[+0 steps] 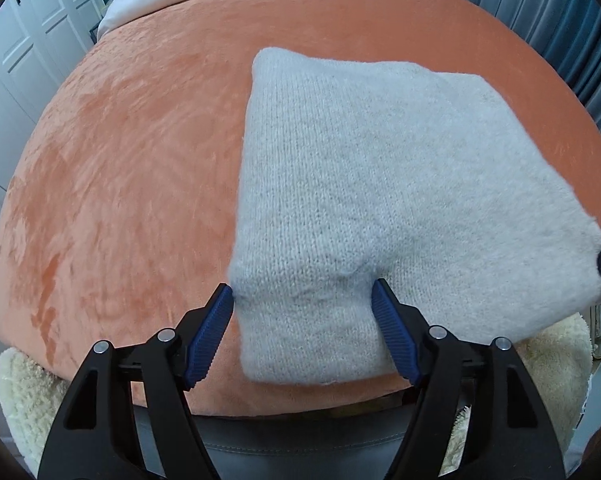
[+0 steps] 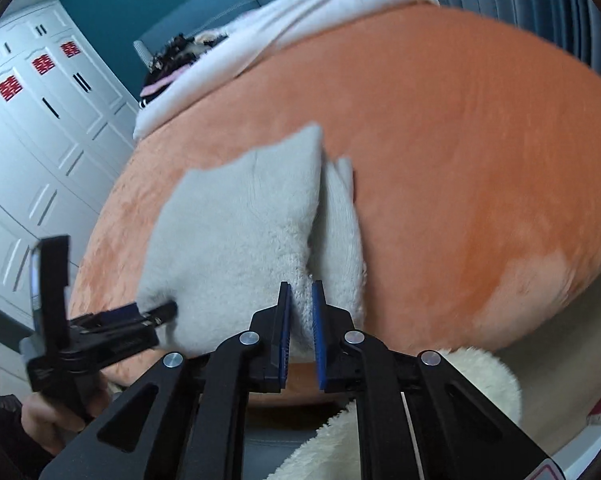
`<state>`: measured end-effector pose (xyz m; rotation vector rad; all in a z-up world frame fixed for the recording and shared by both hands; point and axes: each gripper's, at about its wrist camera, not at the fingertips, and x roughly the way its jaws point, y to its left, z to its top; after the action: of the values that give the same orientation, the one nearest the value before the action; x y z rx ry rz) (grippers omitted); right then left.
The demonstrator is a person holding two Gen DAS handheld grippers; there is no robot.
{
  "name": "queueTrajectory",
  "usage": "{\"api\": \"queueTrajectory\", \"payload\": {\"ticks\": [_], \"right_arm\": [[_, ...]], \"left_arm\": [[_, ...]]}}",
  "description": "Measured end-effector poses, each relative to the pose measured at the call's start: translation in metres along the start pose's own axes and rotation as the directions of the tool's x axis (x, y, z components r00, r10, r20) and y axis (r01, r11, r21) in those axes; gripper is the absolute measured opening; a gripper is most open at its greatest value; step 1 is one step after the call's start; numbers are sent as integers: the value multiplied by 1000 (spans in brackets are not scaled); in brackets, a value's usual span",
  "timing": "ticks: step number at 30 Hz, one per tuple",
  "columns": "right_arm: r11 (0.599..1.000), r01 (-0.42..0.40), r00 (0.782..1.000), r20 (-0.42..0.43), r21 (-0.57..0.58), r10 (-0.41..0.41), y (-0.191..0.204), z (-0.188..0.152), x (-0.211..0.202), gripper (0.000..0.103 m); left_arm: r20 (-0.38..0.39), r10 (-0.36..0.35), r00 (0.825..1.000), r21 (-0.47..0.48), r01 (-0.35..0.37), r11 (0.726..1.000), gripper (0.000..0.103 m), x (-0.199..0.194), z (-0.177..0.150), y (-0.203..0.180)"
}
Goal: Fold small clothes
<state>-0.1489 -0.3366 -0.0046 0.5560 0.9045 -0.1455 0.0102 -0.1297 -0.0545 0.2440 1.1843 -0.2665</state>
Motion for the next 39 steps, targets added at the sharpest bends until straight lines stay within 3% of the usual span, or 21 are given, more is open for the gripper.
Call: {"api": "queueTrajectory", "payload": {"ticks": [2, 4, 8, 11, 14, 16, 19, 21, 22, 24, 26, 28, 30, 32, 35, 36, 39], "right_arm": [[997, 83, 990, -117, 1, -83, -16, -12, 38, 9], [995, 96, 966, -245, 27, -87, -32, -28, 75, 8], [996, 71, 983, -174, 45, -62, -23, -5, 43, 10], [998, 40, 996, -79, 49, -36, -8, 13, 16, 14], [1000, 18, 1000, -13, 7, -18, 14, 34, 12, 16], [999, 26, 998, -50, -19, -27, 22, 42, 37, 16], [992, 114, 976, -181, -59, -123, 8, 25, 95, 21], [998, 70, 984, -163, -5, -70, 2, 30, 89, 22], [998, 55, 987, -152, 20, -51, 0, 34, 78, 23], [998, 39, 996, -88, 42, -35, -5, 39, 52, 36], [998, 51, 998, -35, 43, -49, -14, 42, 31, 68], [998, 47, 999, -23, 41, -46, -23, 37, 26, 79], [998, 37, 995, -90, 49, -32, -33, 28, 41, 81], [995, -1, 986, -165, 100, 17, -38, 19, 65, 81], [975, -80, 968, -216, 206, 125, -45, 9, 93, 82], [971, -87, 969, -208, 224, 135, -45, 7, 97, 87], [968, -125, 966, -194, 218, 169, -41, 7, 101, 88]], "left_arm": [[-2, 12, 1000, 1, -12, 1000, 70, 4, -2, -1], [-14, 18, 1000, 6, -18, 1000, 74, 11, -3, -3], [13, 29, 999, 21, -29, 999, 73, 1, -5, -6], [72, -29, 997, 4, 29, 1000, 71, -27, 3, -8], [125, -39, 991, -6, 40, 999, 73, -40, 18, -11], [107, -5, 994, 3, 5, 1000, 73, -28, 28, -16], [49, 41, 998, 28, -42, 999, 77, 4, 33, -21], [59, 67, 996, 41, -70, 997, 78, 10, 31, -20], [63, 48, 997, 30, -50, 998, 78, 6, 31, -17], [62, -15, 998, -7, 15, 1000, 79, -6, 32, -7], [78, -76, 994, -50, 80, 996, 89, -16, 31, 5], [106, -111, 988, -92, 121, 988, 97, -22, 27, 20], [92, -138, 986, -126, 149, 981, 98, -13, 23, 33], [28, -204, 979, -179, 206, 962, 98, 8, 18, 46], [24, -356, 934, -264, 349, 899, 98, 32, 12, 54], [23, -385, 922, -273, 377, 885, 98, 37, 11, 53], [17, -450, 893, -269, 438, 858, 98, 49, 13, 45]]}}
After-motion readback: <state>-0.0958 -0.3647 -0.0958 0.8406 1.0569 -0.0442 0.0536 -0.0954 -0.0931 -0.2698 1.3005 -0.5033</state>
